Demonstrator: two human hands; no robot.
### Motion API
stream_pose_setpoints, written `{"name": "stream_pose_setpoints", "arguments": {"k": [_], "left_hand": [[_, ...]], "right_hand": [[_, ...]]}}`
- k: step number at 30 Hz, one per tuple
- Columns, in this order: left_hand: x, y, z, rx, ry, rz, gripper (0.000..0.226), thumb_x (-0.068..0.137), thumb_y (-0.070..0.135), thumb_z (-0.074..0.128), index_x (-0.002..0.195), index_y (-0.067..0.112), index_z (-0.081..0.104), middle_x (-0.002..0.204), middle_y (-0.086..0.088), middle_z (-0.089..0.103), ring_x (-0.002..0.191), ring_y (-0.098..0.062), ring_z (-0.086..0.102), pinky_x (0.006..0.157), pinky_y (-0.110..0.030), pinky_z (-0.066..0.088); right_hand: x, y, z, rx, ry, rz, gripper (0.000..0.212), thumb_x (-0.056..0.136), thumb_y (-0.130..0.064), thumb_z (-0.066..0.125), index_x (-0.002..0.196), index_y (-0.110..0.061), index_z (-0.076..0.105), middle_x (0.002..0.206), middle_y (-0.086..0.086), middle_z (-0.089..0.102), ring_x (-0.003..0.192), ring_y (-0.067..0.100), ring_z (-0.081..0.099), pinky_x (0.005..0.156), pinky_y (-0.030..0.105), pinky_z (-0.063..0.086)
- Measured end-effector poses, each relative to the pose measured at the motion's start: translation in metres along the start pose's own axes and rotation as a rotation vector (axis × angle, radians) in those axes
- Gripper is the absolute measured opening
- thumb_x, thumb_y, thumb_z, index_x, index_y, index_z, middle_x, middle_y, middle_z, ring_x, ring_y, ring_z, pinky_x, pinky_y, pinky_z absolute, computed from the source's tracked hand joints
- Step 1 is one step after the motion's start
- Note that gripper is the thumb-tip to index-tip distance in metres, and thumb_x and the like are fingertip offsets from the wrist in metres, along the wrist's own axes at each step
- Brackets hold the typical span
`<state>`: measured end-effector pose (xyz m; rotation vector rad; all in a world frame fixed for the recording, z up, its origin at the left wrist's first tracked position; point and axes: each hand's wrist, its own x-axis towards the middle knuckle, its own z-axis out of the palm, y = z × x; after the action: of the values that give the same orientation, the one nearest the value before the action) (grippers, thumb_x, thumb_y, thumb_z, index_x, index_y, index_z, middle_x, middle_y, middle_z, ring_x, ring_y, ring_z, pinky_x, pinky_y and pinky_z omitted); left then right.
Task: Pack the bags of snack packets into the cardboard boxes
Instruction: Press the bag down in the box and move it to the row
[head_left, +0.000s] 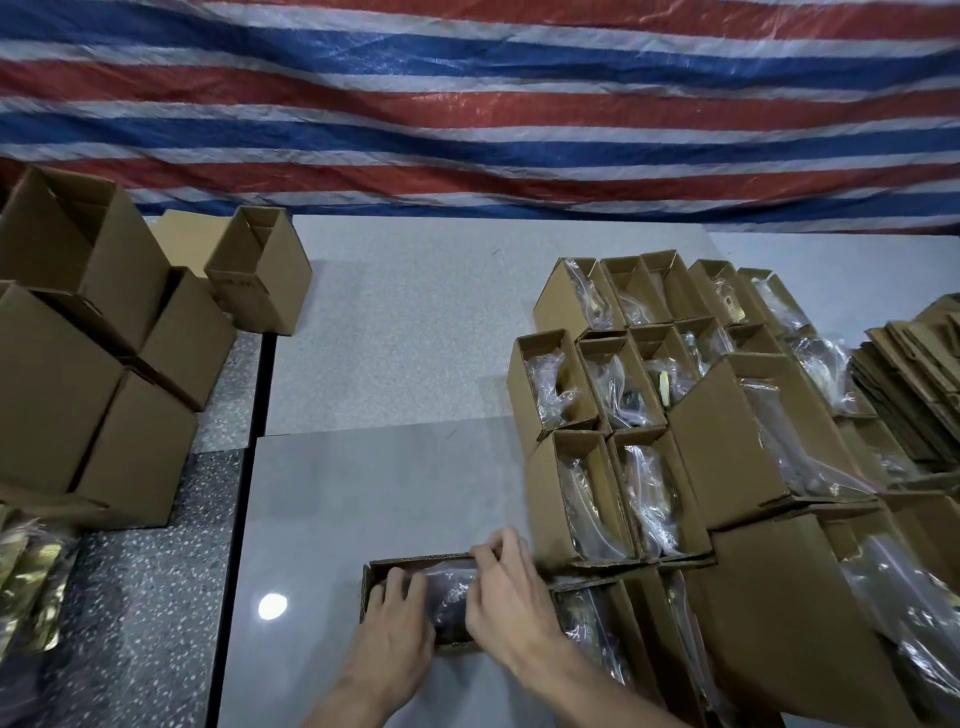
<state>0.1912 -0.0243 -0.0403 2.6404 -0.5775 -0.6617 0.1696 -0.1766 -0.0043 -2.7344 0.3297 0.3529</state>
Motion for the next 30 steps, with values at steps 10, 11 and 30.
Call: {"name": "stream_pose_setpoints", "arguments": {"k": [10,11,30], "left_hand": [[0.015,-0.005,0.01,0.124,-0.077,-0.074,0.04,0.095,0.042,0.041,0.128,0.02,0.04,0.13,0.0,0.044,0.112,-0.021,0.049,0.098,-0.032,0.039],[0.016,-0.004,0.009,0.136,-0.084,-0.076,0.04,0.095,0.043,0.04,0.128,0.019,0.042,0.13,-0.001,0.046,0.114,-0.022,0.05,0.098,-0.032,0.039],[0.007,0.002,-0.005,0.334,0.203,0.139,0.028,0.06,0.016,0.076,0.084,0.013,0.064,0.089,-0.009,0.059,0.08,-0.029,0.059,0.078,-0.04,0.053]], "right_hand": [[0.009,-0.002,0.003,-0.201,-0.141,-0.014,0.041,0.085,0.004,0.043,0.123,-0.008,0.054,0.122,0.014,0.064,0.119,0.03,0.048,0.1,0.038,0.037],[0.011,-0.002,0.005,-0.228,-0.151,-0.012,0.038,0.088,0.003,0.042,0.123,-0.007,0.053,0.12,0.016,0.065,0.119,0.031,0.047,0.099,0.039,0.037],[-0.005,-0.006,0.021,-0.104,-0.312,-0.04,0.032,0.095,-0.016,0.043,0.127,-0.008,0.043,0.127,0.018,0.057,0.122,0.035,0.052,0.101,0.041,0.042]]}}
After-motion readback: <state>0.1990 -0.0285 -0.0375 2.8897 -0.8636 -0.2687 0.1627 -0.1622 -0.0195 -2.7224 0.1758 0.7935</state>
